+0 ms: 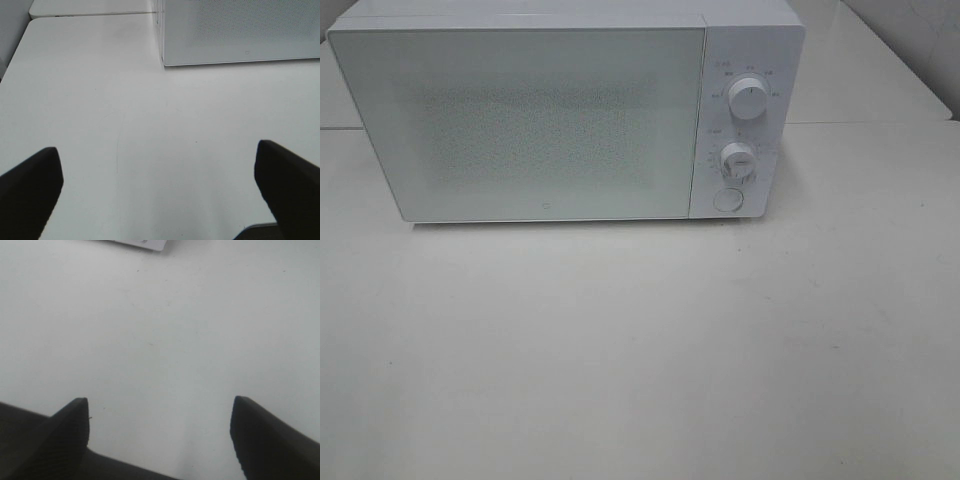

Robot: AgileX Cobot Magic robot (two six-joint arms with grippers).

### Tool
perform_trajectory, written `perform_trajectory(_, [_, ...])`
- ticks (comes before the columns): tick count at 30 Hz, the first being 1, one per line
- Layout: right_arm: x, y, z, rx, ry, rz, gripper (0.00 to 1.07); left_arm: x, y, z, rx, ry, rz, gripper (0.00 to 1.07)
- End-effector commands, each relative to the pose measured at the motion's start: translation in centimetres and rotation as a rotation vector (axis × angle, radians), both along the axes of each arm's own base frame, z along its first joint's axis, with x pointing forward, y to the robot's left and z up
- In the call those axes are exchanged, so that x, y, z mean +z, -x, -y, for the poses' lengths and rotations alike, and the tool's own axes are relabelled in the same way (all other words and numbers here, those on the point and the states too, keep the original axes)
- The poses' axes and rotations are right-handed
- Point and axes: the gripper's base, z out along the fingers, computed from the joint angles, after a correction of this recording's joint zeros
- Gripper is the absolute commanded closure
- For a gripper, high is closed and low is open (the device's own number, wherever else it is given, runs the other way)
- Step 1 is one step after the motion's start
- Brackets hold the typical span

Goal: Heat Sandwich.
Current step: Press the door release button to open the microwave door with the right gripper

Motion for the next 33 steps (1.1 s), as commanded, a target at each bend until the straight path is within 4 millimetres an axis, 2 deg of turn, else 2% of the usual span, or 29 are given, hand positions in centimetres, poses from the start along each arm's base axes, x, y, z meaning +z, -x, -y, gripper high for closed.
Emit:
perform_trajectory(1, [0.0, 0.6, 0.3, -0.037, -0.004, 0.042, 0.32, -0.1, 0.2, 0.0, 0.003, 0.009, 0.025, 0.06])
perform_trajectory(14, [0.2, 4.1, 1.0, -0.211, -0.043, 0.273, 0.32, -0.1, 0.2, 0.0, 0.003, 0.009, 0.025, 0.06])
perform_trajectory(33, [0.2, 4.1, 1.0, -0.213, -0.042, 0.274, 0.32, -0.1, 0.0, 0.0, 0.004, 0.008, 0.011, 0.06])
